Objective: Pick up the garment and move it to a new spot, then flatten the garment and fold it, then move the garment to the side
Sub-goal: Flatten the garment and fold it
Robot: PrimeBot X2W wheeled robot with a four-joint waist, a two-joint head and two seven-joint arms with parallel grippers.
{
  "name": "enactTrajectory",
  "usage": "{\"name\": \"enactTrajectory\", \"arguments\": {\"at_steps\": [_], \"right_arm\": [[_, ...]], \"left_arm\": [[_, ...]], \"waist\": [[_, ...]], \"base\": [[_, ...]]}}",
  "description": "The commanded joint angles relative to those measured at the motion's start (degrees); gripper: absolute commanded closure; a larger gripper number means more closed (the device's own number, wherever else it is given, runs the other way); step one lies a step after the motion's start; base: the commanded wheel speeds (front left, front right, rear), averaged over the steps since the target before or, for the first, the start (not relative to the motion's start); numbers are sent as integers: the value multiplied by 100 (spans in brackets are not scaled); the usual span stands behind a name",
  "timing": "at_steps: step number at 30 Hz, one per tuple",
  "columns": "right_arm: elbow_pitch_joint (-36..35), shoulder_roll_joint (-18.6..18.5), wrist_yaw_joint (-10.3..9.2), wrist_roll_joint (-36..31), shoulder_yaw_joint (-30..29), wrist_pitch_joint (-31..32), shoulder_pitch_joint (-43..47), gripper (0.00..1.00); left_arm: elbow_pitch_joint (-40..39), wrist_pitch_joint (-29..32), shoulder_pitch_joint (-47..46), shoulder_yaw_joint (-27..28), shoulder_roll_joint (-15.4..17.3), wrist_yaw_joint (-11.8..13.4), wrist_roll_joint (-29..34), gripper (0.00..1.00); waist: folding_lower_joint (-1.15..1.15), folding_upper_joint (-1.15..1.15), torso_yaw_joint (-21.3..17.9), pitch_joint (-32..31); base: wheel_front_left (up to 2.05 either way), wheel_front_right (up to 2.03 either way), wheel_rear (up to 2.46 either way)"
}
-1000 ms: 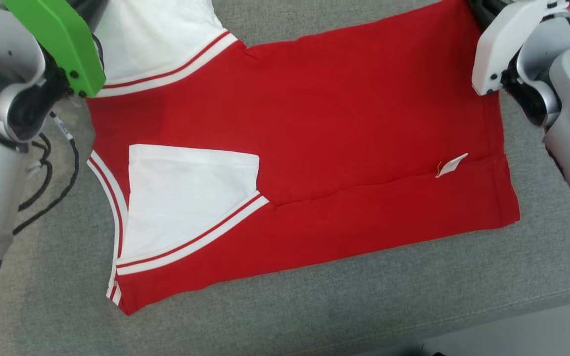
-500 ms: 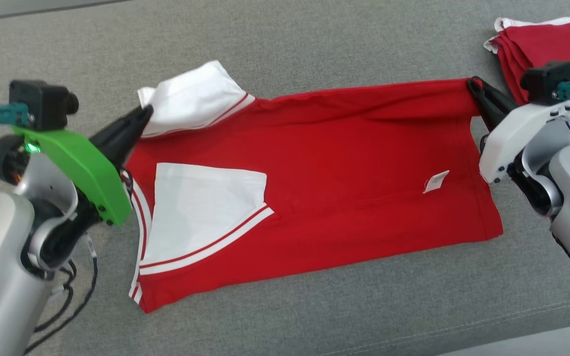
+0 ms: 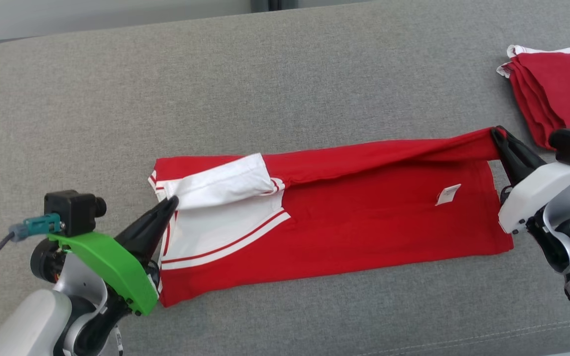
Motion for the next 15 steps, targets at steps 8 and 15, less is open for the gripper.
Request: {"name": "enactTrajectory", "arguments": {"at_steps": [8,15], "right_arm": [[-697,342,-12,-396,-634,286,810,100],[-977,626,-12,-689,-990,357,1263,100]], "left_arm": [[257,-285,414,-95,-212,-16,-59,100],[437,-489,609,-123,-310,-48,-95,100]], "waist": [[0,0,24,15],[0,0,18,-26]], "base": [[0,0,0],[0,0,0]]}}
